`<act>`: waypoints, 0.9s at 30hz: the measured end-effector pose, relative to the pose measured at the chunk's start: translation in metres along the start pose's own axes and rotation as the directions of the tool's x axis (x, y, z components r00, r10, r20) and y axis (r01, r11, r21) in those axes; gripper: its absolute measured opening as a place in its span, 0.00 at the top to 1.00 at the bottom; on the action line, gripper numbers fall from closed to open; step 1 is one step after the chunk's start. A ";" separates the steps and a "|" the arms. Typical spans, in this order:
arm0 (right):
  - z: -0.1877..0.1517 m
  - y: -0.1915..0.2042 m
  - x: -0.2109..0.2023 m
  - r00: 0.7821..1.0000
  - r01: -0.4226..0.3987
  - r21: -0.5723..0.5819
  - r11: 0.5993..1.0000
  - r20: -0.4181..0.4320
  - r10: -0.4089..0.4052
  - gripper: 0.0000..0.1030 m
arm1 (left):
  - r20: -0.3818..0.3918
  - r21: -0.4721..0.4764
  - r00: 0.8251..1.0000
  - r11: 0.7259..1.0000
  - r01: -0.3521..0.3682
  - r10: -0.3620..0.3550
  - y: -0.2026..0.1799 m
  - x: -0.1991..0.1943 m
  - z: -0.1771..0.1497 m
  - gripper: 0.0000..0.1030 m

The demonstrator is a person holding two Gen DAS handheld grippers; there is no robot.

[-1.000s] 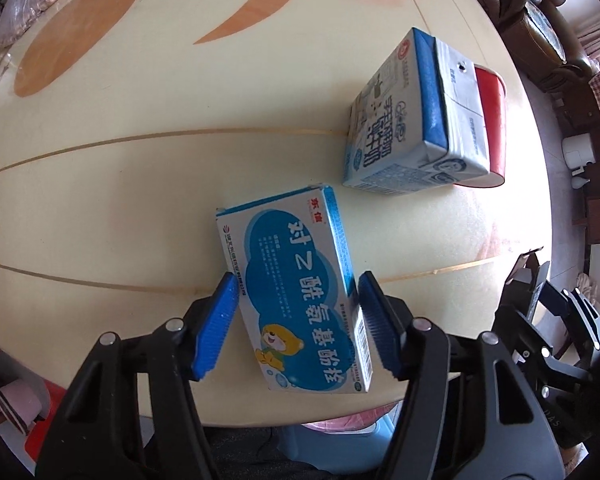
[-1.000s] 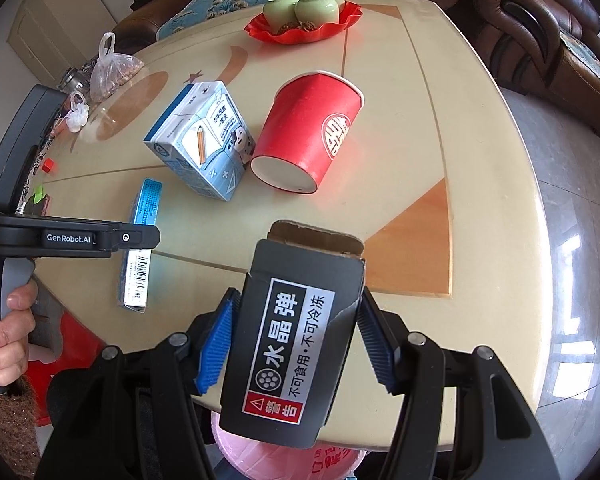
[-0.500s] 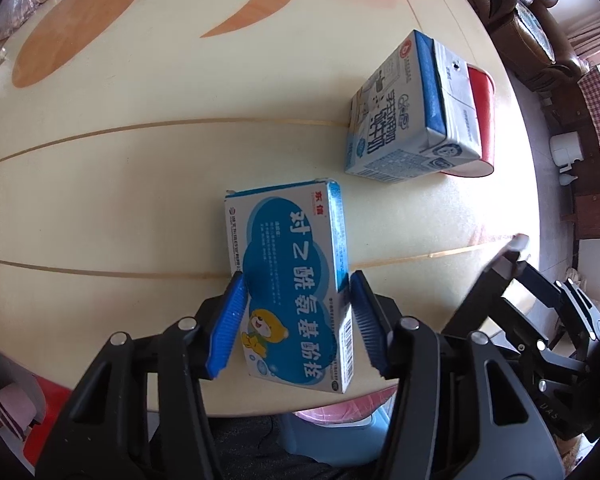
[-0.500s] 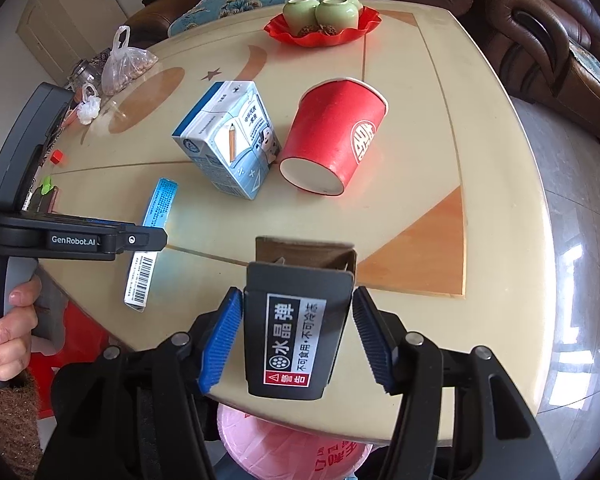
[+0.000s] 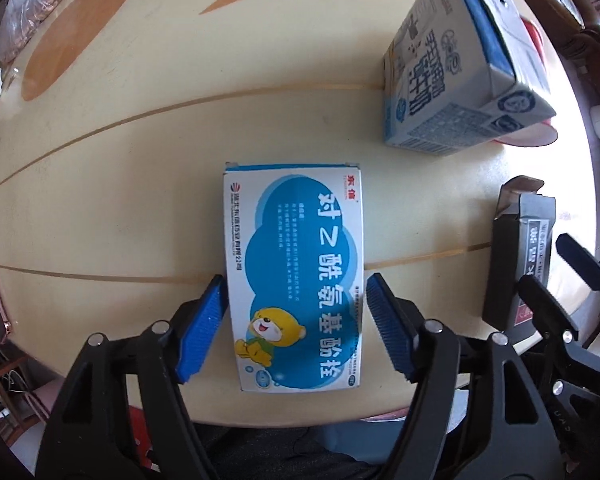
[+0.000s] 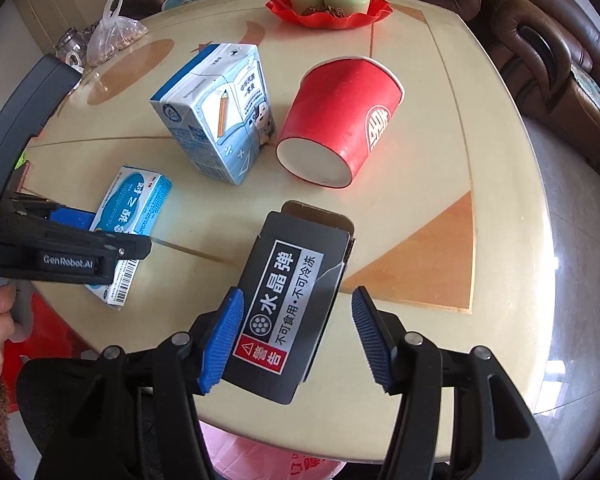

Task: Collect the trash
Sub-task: 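Lift the medicine box with the left tool while the right tool lifts the black box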

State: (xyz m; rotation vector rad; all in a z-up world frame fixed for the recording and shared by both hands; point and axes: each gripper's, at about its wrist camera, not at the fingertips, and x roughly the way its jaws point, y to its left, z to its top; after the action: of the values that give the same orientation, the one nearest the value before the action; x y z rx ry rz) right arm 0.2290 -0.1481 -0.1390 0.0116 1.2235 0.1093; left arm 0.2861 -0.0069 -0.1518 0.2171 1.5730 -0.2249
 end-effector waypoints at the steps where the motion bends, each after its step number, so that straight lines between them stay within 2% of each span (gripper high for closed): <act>1: 0.001 0.001 0.000 1.000 0.000 -0.006 1.000 -0.001 0.000 0.45 | 0.002 0.016 1.000 1.000 -0.004 0.004 -0.005 0.002 0.000 0.31; 5: 0.001 0.000 -0.001 1.000 0.024 0.005 1.000 -0.006 -0.024 0.42 | -0.022 0.026 1.000 1.000 -0.011 0.011 -0.007 0.010 0.000 0.30; 8: 0.002 -0.001 -0.003 0.996 0.092 0.015 0.996 0.010 -0.092 0.26 | -0.006 0.079 0.997 0.994 -0.070 0.071 -0.017 0.016 0.000 0.19; 11: 0.002 0.004 0.007 0.997 0.070 0.014 0.997 -0.019 -0.070 0.26 | -0.008 0.084 0.998 0.994 -0.063 0.064 -0.021 0.021 -0.002 0.18; 14: 0.003 0.012 0.016 0.994 0.107 0.001 0.994 -0.026 -0.107 0.26 | -0.007 0.079 0.999 0.996 -0.042 0.043 -0.017 0.024 0.000 0.18; 17: 0.001 0.015 0.030 0.994 0.092 0.010 0.996 -0.064 -0.091 0.26 | -0.013 0.071 1.000 0.997 -0.020 0.021 -0.007 0.028 0.001 0.17; 22: 0.000 0.013 0.032 0.996 0.080 0.018 0.997 -0.041 -0.079 0.26 | -0.008 0.075 1.000 0.997 0.000 0.001 0.002 0.034 0.004 0.19; 23: -0.001 0.013 0.031 0.996 0.078 0.011 0.997 -0.038 -0.078 0.27 | -0.006 0.078 1.000 0.997 0.000 0.001 0.001 0.034 0.004 0.20; 25: 0.002 0.017 0.030 0.997 0.071 -0.011 0.997 -0.025 -0.072 0.42 | 0.002 0.093 1.000 0.996 -0.002 0.002 -0.004 0.030 0.002 0.25; 27: 0.001 0.017 0.029 0.997 0.067 -0.019 0.998 -0.037 -0.068 0.45 | 0.005 0.103 1.000 0.995 -0.004 0.003 -0.008 0.030 0.000 0.34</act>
State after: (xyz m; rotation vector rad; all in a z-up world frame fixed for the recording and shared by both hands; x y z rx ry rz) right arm 0.2388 -0.1288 -0.1646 -0.0477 1.2596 0.0615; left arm 0.2839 -0.0145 -0.1815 0.2997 1.5579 -0.3045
